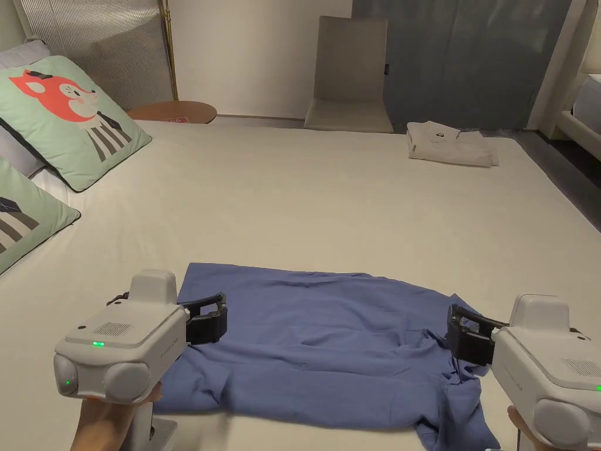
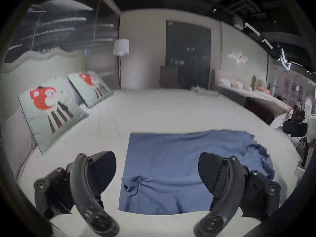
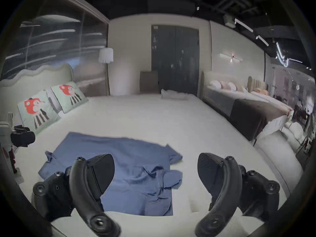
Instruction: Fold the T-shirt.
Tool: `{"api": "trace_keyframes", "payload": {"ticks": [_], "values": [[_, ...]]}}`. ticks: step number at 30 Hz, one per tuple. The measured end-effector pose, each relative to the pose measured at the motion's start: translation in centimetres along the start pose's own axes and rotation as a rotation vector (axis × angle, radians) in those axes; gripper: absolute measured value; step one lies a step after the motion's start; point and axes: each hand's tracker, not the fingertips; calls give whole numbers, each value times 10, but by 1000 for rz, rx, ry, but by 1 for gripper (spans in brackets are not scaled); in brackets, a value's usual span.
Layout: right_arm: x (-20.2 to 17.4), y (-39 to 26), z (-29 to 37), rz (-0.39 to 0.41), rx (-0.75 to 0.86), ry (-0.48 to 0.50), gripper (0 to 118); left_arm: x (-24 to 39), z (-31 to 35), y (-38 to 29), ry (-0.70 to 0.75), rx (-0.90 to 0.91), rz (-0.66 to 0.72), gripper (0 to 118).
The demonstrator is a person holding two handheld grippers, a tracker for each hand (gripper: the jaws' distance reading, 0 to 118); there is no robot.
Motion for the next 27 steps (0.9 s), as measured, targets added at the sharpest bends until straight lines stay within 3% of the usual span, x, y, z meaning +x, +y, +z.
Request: {"api": "trace_keyframes", "payload": {"ticks": [5,7,9,10,11,12,14,21,27], "values": [[-13,0,52,14,110,-16,104,17,48,-5,21,149,-5,98],[-19,-6,67,29,139,-27,97,24,61,-15,31,186,-20,94],[-23,-18,69,36,151,-37,62,27,68,-23,29,189,-32,66],[-24,-22,72,38,154,-39,40,29,72,-26,27,186,-39,38],[-26,-25,74,39,156,-41,8,30,74,-29,20,179,-44,0],[-28,-20,83,41,156,-45,1,30,75,-32,13,171,-46,0],[-31,-25,85,67,161,-57,1,28,76,-37,-14,148,-31,0],[-35,-24,83,49,145,-40,1,19,73,-39,-6,118,-28,0],[-37,-20,80,35,129,-28,1,-14,42,-46,40,-119,6,0]]}}
